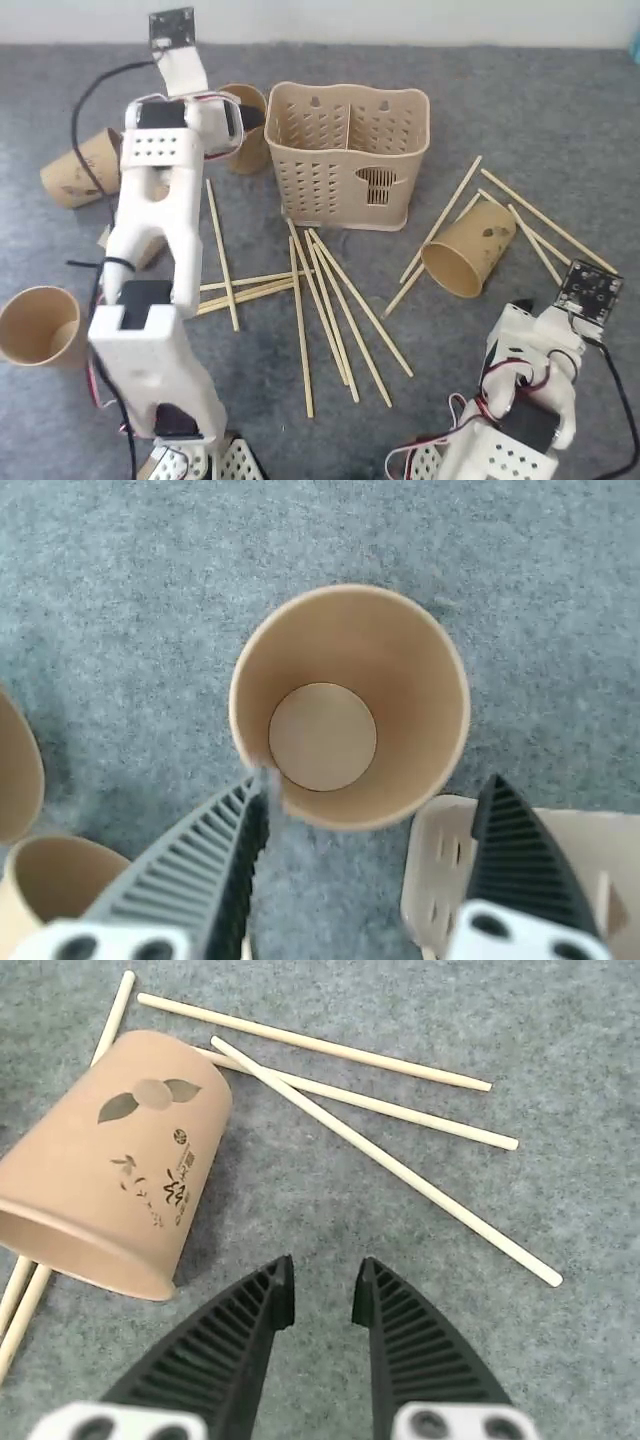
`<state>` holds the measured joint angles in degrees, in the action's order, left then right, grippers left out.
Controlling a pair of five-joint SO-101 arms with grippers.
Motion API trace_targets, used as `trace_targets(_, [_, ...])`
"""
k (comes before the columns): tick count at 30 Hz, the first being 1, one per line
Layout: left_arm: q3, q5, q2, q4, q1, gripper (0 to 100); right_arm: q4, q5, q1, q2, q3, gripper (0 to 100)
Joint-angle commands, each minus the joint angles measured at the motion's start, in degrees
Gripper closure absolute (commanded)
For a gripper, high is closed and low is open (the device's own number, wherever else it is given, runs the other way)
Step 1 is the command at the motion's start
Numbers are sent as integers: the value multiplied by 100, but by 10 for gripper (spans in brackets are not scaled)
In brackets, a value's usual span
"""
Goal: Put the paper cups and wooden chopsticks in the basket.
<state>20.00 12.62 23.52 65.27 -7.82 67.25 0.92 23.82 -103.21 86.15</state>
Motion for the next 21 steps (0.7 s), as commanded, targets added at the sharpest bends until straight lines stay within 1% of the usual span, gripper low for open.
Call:
trace_targets(1, [875, -70, 167, 176, 62, 688, -92, -97, 75, -66, -158, 887])
trace_targets(2, [989, -149, 273, 220, 123, 688, -101, -97, 75, -66, -158, 887])
trace_targets(6, [1130, -914, 668, 193, 378, 688, -110, -97, 75, -66, -149, 887])
trace_targets(8, [1130, -1143, 826, 185, 484, 688, -119, -97, 75, -66, -149, 887])
trace_targets(11, [1138, -1336, 1011, 176, 545, 688, -127, -97, 75, -66, -149, 887])
trace_targets(16, [1138, -1433, 1152, 176, 501, 692, -127, -88, 75, -66, -149, 887])
trace_targets(18, [1138, -1442, 1222, 176, 492, 738, -136, -88, 75, -66, -149, 887])
trace_targets(21, [1138, -1442, 1240, 176, 510, 876, -136, -88, 75, -66, -149, 887])
